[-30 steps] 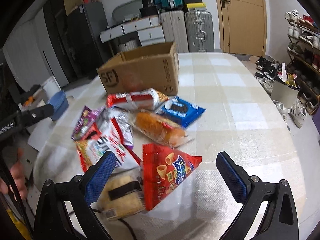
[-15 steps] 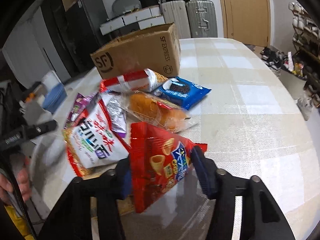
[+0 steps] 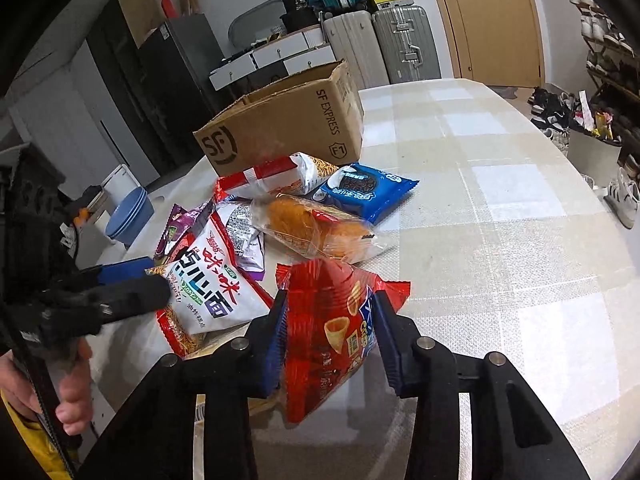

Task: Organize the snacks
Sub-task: 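Grasp the red chip bag with the right gripper while the left grasps the noodle snack bag, then carry the red chip bag and noodle snack bag over the cardboard box with both grippers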

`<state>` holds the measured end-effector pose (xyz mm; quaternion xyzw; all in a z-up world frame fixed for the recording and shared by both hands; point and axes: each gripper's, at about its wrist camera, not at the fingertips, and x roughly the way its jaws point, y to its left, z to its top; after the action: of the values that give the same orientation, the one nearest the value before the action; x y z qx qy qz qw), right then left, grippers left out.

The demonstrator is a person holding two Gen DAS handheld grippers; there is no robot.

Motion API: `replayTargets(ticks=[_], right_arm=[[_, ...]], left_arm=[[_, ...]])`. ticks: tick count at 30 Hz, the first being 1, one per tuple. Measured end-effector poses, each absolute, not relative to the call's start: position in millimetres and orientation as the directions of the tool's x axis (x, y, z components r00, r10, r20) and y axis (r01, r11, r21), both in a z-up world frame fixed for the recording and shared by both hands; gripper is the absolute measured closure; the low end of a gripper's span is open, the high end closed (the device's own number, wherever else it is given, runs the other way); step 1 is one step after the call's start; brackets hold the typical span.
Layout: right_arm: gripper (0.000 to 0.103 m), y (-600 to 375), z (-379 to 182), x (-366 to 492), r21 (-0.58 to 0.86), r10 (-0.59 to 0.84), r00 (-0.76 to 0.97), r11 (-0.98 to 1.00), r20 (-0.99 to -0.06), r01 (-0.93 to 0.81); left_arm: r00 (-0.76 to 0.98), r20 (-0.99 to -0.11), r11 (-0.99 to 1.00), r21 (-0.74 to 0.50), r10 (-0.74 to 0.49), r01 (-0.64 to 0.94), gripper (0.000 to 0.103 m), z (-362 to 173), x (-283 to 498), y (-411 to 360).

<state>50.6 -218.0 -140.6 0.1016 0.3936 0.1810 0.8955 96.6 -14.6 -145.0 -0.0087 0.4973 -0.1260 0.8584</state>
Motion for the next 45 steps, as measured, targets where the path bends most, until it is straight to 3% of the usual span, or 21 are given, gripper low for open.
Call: replayTargets(ticks=[4,8,22,24,37,45], right_arm=[[0.062,-221.6,-140.7,48.6,0.332,0.41,0.628,0.911,-0.661,-0.244],[0.062,-224.3,-142.5,46.9,0.341,0.418,0.631,0.907,-0.654,-0.248],[0.062,-227.8,-144.5,43.1,0.355,0.421,0.646,0.904,-0.637,-0.239],[0.062,-229.0,-144.5,42.5,0.358,0.42,0.648,0.904,-0.635,-0.235],[0.062,-233.6,-144.8,42.2,0.374,0.421,0.659,0.901,-0.623,-0.222],[0.062,-233.7,-144.9,41.9,0.374,0.421,0.666,0.9,-0.616,-0.223]], left_arm=[[0.454,-0.868,0.975,-0.129,-0.199,0.179,0.009,-158.7,124.9,-28.5],[0.477,-0.861,0.979,-0.107,-0.18,0.176,0.032,-156.6,134.3,-48.5],[0.613,-0.78,0.957,0.065,-0.128,0.284,0.055,-121.8,70.8,-131.9],[0.618,-0.772,0.956,0.044,-0.151,0.289,0.064,-114.9,49.0,-130.9],[0.558,-0.769,0.94,-0.166,-0.312,0.297,0.072,-118.6,45.4,-79.8],[0.555,-0.758,0.934,-0.212,-0.342,0.287,0.073,-115.7,56.4,-62.7]])
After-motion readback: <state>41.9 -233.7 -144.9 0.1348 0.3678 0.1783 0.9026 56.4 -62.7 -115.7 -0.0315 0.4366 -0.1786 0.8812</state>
